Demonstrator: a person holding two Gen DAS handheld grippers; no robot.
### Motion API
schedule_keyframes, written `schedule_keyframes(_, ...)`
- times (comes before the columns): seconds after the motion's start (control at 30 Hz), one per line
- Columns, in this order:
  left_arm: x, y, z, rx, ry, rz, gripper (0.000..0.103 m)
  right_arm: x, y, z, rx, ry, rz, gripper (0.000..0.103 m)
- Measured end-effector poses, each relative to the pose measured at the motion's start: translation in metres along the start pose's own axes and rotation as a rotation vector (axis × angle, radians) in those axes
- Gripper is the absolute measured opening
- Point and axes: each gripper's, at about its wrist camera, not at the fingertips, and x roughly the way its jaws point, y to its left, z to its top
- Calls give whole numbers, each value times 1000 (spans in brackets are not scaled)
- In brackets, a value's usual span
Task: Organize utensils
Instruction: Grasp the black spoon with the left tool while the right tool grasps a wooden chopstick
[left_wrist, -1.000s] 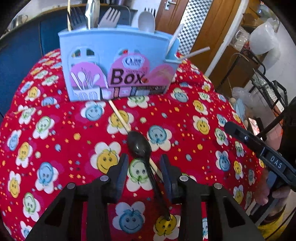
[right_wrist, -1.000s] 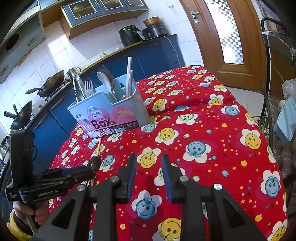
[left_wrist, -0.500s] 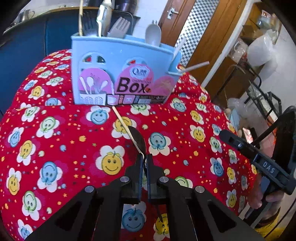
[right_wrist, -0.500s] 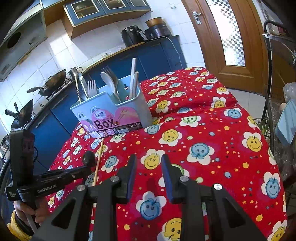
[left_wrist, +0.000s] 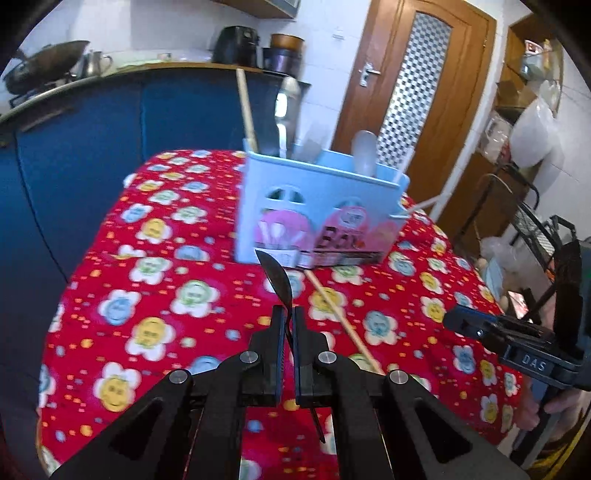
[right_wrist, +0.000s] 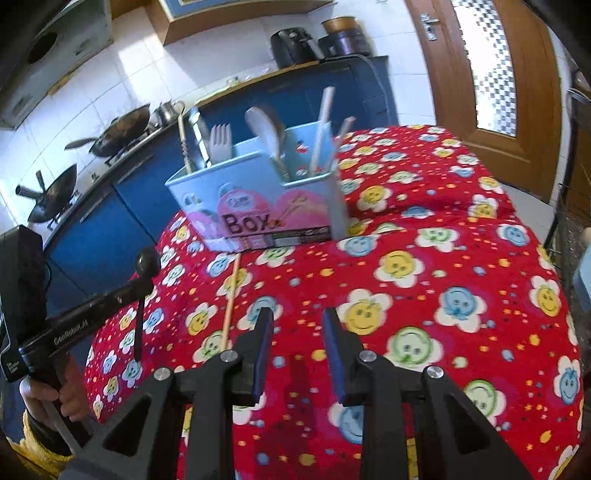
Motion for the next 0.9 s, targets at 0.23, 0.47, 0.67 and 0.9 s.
schedule_keyframes(0.23, -8, 23, -3, 19, -58, 103, 3, 21, 28, 7, -53, 101, 27, 30)
schedule_keyframes(0.47, -10, 35, -8, 13, -89, 122, 3, 44, 51, 14, -117, 209, 11, 30)
schedule_keyframes(0.67, -7, 43, -9, 5, -98, 107, 3, 63, 70, 19, -180, 294, -19, 30)
schedule_keyframes(0.9, -8, 50, -9, -9, -105, 87, 3, 84, 89, 26, -269, 366, -66, 26)
